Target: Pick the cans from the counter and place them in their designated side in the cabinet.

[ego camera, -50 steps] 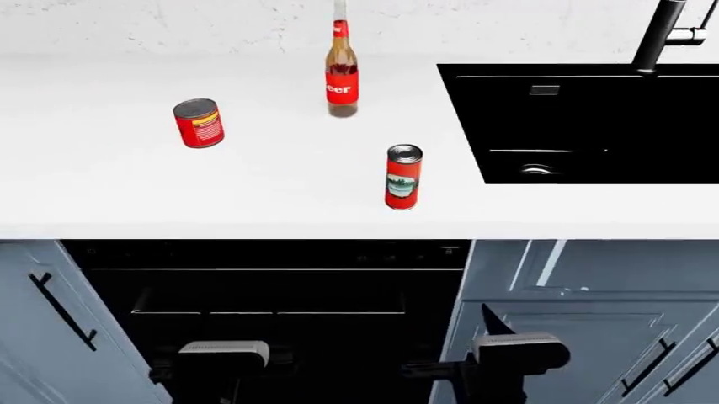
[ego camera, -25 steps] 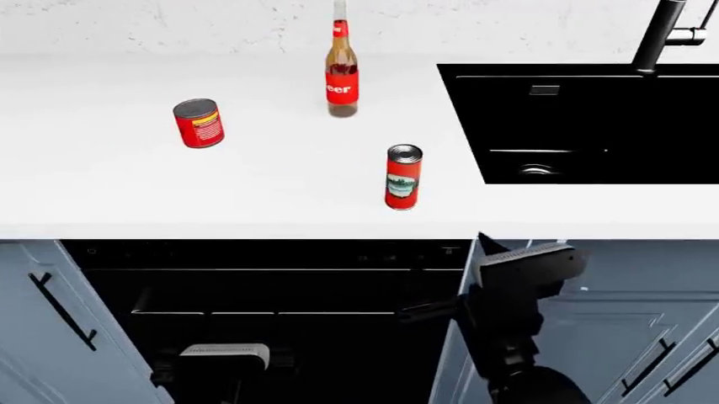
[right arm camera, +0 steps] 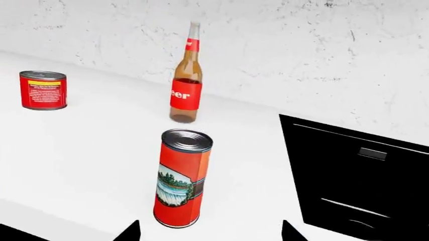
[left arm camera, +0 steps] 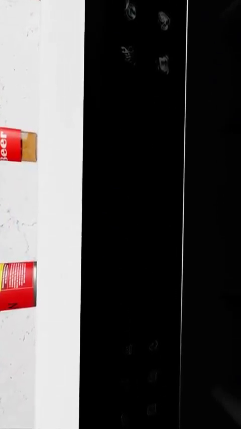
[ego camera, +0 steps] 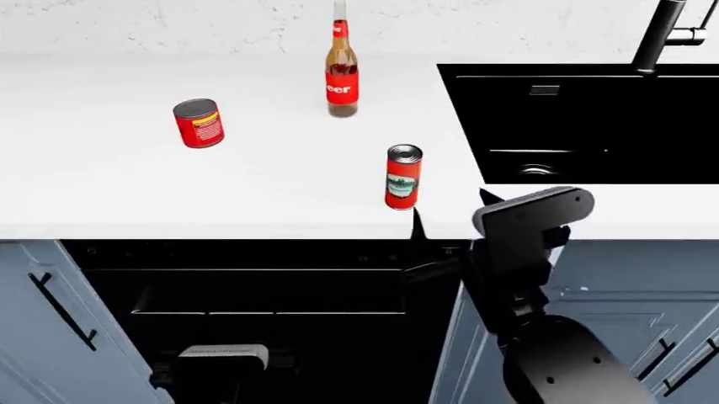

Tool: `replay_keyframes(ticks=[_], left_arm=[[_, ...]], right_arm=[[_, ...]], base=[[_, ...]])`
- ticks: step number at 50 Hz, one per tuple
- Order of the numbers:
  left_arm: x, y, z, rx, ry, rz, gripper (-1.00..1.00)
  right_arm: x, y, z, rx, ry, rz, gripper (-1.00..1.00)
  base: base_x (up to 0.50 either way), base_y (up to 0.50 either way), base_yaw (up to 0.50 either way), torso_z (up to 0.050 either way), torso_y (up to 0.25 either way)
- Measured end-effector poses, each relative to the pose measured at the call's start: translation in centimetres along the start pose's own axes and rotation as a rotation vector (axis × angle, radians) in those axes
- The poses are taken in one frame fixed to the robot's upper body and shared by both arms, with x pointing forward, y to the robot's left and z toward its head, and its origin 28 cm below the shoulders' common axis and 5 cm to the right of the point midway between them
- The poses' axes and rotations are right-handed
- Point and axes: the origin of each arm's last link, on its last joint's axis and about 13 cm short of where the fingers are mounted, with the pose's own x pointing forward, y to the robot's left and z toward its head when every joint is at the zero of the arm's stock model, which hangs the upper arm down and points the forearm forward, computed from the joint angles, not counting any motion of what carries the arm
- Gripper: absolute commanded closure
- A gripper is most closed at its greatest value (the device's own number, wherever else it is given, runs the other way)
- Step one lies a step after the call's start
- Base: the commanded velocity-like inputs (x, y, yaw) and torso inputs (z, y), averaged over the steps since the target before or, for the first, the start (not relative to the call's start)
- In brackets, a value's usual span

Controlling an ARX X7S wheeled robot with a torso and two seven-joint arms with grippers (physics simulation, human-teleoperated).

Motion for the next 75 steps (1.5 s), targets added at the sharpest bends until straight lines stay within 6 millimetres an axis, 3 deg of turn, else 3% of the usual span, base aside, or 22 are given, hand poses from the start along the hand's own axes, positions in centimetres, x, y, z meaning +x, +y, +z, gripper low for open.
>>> replay_keyframes(ticks=[36,75], left_arm=[[0.2,0.3,0.2,-0.017,-0.007,0.033,-1.00],[0.3,0.4,0.2,-0.021,-0.012,0.036,-1.00]], right_arm=[[4.1,-0.1,0.8,0.038,-0.018,0.078,-1.00],[7.0,0.6,0.0,0.172,0.028,0.118,-1.00]], base=[[0.00,0.00,0.00,0.000,0.000],[0.00,0.00,0.00,0.000,0.000]])
